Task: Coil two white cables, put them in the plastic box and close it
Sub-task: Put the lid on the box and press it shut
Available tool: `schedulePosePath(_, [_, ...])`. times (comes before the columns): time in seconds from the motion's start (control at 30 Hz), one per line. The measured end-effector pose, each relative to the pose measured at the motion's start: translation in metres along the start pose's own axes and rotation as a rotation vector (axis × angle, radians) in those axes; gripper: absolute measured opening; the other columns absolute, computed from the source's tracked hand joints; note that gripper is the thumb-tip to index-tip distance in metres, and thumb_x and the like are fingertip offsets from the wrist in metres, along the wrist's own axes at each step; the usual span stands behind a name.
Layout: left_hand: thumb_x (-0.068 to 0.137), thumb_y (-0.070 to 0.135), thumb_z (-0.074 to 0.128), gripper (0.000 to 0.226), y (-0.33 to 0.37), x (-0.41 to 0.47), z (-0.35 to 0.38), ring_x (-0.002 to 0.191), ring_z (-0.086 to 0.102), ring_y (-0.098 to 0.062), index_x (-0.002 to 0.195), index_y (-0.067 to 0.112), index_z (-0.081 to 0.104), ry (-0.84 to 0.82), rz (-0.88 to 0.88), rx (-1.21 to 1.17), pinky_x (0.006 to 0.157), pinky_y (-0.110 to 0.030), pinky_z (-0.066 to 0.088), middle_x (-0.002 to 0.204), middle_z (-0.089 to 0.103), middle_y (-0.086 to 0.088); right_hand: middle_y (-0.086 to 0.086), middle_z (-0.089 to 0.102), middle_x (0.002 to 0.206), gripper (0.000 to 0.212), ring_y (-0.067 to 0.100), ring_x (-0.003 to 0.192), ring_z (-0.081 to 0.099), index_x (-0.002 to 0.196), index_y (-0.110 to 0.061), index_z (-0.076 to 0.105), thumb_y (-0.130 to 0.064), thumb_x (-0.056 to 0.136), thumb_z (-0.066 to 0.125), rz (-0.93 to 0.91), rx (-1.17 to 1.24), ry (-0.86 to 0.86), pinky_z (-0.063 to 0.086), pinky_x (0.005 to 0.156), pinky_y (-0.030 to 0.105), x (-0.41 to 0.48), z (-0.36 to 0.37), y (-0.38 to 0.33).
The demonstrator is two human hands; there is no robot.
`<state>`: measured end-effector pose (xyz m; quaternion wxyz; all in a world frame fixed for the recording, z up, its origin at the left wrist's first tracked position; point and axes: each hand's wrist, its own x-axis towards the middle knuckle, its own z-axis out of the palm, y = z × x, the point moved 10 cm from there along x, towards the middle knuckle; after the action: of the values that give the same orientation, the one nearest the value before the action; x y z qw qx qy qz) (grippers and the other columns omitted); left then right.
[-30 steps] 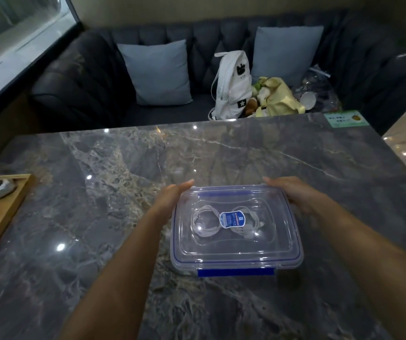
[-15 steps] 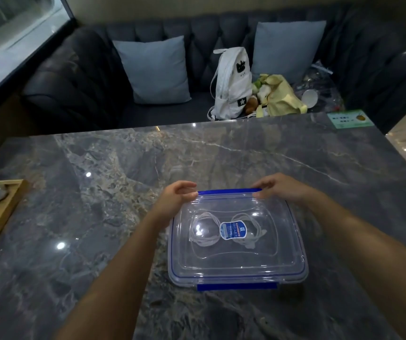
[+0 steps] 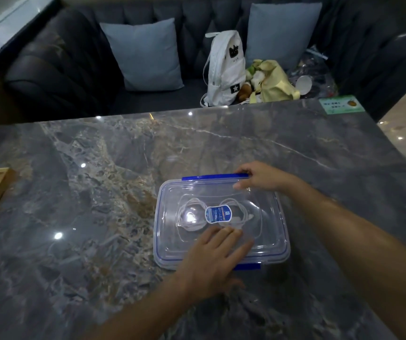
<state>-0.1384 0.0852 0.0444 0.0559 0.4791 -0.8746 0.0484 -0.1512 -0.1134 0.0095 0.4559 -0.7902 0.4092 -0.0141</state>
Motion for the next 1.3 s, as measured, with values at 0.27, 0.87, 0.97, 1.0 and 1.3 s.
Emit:
schedulePosePath(0.27, [0.056,0.041,0.081,0.106,0.003,-0.008,0.023,0.123,0.052,-0.03,0.142,0.014,0.026,-0.158,-0.056,0.192,0.098,-0.05,0.043,0.135,0.055,-0.012,0.003,0.062,0.096,0.023,0.018,0.087,0.059,0.105,-0.012,0.062,-0.021,0.083,0.064,-0.062,-0.03,0.035,0.045,0.08,0.032,-0.005,0.004,-0.007])
schedulePosePath(0.87, [0.077,0.046,0.067,0.054,0.011,-0.01,0.0,0.121,0.055,-0.021,0.123,0.02,0.059,-0.026,-0.026,0.16,0.099,-0.041,0.047,0.129,0.061,-0.002,-0.005,0.055,0.129,0.041,0.021,0.12,0.047,0.121,-0.035,0.051,-0.054,0.085,0.049,0.039,-0.249,0.173,0.011,0.107,0.054,-0.006,0.002,-0.001])
schedulePosePath(0.97, [0.08,0.046,0.064,0.049,0.011,-0.009,-0.002,0.12,0.056,-0.019,0.122,0.021,0.061,-0.037,-0.031,0.141,0.098,-0.04,0.048,0.128,0.062,-0.001,-0.005,0.06,0.123,0.035,0.019,0.115,0.05,0.115,-0.034,0.055,-0.05,0.085,0.052,0.023,-0.254,0.233,0.015,0.105,0.048,-0.008,-0.001,-0.005])
schedulePosePath(1.0, [0.08,0.045,0.064,0.047,0.011,-0.009,-0.003,0.119,0.057,-0.019,0.121,0.02,0.061,-0.033,-0.031,0.137,0.097,-0.039,0.049,0.127,0.063,-0.001,-0.005,0.061,0.121,0.033,0.019,0.114,0.051,0.114,-0.034,0.057,-0.049,0.085,0.052,0.013,-0.247,0.251,0.016,0.105,0.048,-0.008,-0.002,-0.005])
schedulePosePath(1.3, [0.061,0.03,0.08,0.05,0.007,-0.006,-0.007,0.112,0.062,-0.02,0.109,0.017,0.068,-0.003,-0.08,-0.044,0.093,-0.039,0.052,0.119,0.068,-0.003,-0.002,0.067,0.112,0.026,0.019,0.108,0.054,0.106,-0.031,0.063,-0.043,0.085,0.055,-0.04,-0.24,0.334,0.021,0.098,0.042,-0.014,-0.005,-0.013])
